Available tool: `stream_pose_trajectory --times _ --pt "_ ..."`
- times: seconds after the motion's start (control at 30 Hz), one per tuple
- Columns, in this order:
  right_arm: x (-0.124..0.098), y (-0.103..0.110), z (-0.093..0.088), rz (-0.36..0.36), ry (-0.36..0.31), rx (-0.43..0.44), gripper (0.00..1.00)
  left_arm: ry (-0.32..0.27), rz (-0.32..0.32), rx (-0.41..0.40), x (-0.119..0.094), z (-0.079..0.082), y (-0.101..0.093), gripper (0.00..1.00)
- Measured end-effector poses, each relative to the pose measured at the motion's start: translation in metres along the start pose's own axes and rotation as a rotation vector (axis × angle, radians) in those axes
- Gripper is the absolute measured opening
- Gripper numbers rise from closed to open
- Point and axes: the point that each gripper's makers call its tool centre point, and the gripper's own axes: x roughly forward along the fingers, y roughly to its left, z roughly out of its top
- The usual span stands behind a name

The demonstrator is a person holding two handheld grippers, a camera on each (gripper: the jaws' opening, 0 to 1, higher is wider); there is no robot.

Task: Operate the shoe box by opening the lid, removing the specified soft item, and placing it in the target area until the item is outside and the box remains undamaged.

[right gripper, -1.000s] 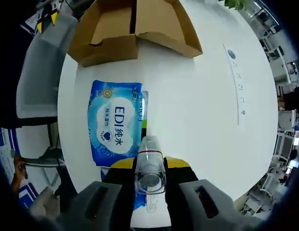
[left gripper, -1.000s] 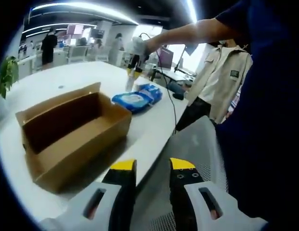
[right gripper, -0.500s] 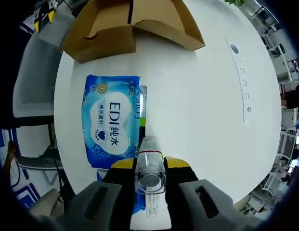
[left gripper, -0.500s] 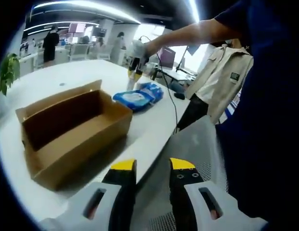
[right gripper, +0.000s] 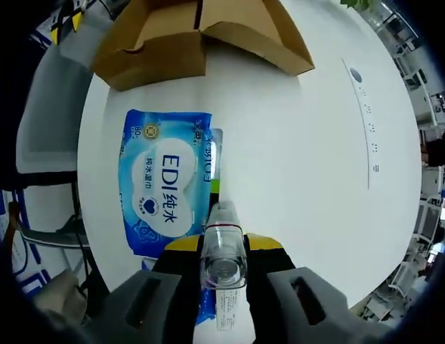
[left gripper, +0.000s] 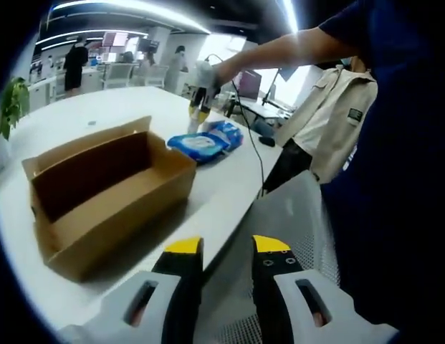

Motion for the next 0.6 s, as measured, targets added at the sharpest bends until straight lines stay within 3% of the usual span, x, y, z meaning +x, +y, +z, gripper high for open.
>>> stream_pose_trajectory --times 0.6 --pt "0.0009 -0.0035 0.0021 0.000 -0.005 -0.016 0.20 0.003 -0.003 -0.005 0.0030 -0.0024 -0.0001 0.24"
